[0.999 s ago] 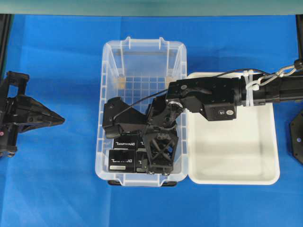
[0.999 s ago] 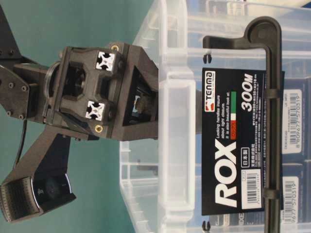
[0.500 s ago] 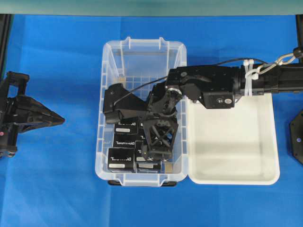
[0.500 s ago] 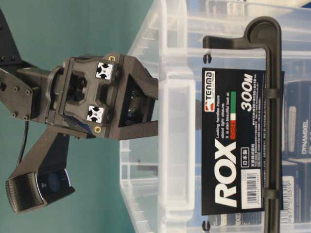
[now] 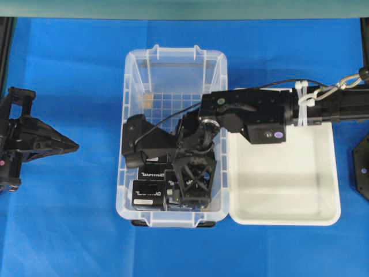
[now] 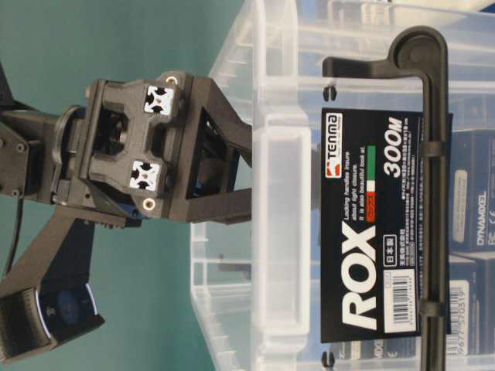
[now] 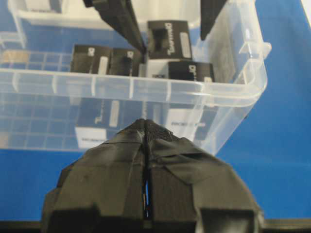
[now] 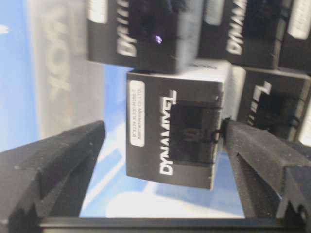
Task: Pick the box from inside the plastic case
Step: 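Close the right gripper on the black box and lift it, then carry the held black box right over the white tray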
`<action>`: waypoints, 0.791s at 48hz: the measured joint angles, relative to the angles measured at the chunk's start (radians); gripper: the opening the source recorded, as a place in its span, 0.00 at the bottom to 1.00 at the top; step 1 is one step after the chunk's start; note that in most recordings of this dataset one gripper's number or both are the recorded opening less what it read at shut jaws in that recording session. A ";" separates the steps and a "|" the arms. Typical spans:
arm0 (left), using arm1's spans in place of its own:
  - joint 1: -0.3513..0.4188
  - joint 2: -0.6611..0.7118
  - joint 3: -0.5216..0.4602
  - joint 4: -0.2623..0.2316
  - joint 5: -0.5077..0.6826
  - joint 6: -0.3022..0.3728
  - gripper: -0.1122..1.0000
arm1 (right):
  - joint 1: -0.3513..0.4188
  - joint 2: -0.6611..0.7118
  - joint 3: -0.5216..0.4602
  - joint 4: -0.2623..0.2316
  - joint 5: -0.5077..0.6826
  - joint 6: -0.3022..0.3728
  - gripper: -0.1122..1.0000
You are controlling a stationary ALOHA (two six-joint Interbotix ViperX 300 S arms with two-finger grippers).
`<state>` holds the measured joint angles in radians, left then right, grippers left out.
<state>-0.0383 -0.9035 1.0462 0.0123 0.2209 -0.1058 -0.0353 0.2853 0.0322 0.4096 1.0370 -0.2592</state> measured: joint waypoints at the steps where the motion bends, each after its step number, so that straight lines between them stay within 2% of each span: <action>1: 0.000 0.000 0.000 0.000 0.000 0.000 0.06 | 0.002 0.002 0.000 -0.002 -0.003 0.000 1.00; 7: 0.000 0.000 0.002 0.002 0.000 0.000 0.06 | 0.002 -0.002 0.018 -0.009 -0.029 0.000 1.00; 20: 0.000 0.000 0.000 0.002 0.000 0.000 0.06 | 0.002 0.018 0.071 -0.083 -0.112 0.003 0.99; 24: 0.000 0.000 0.000 0.002 0.000 0.000 0.06 | 0.002 0.017 0.067 -0.100 -0.117 0.003 0.91; 28: 0.000 0.000 0.000 0.000 0.000 0.000 0.06 | 0.002 0.015 0.058 -0.110 -0.104 -0.002 0.73; 30: 0.000 0.000 0.000 0.002 0.000 0.000 0.06 | 0.000 0.015 0.052 -0.112 -0.092 -0.002 0.68; 38: 0.000 0.000 0.000 0.002 0.000 0.000 0.06 | -0.005 0.012 -0.002 -0.115 0.000 -0.002 0.68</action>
<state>-0.0383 -0.9035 1.0462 0.0138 0.2209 -0.1058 -0.0399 0.2976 0.0307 0.2945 1.0370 -0.2608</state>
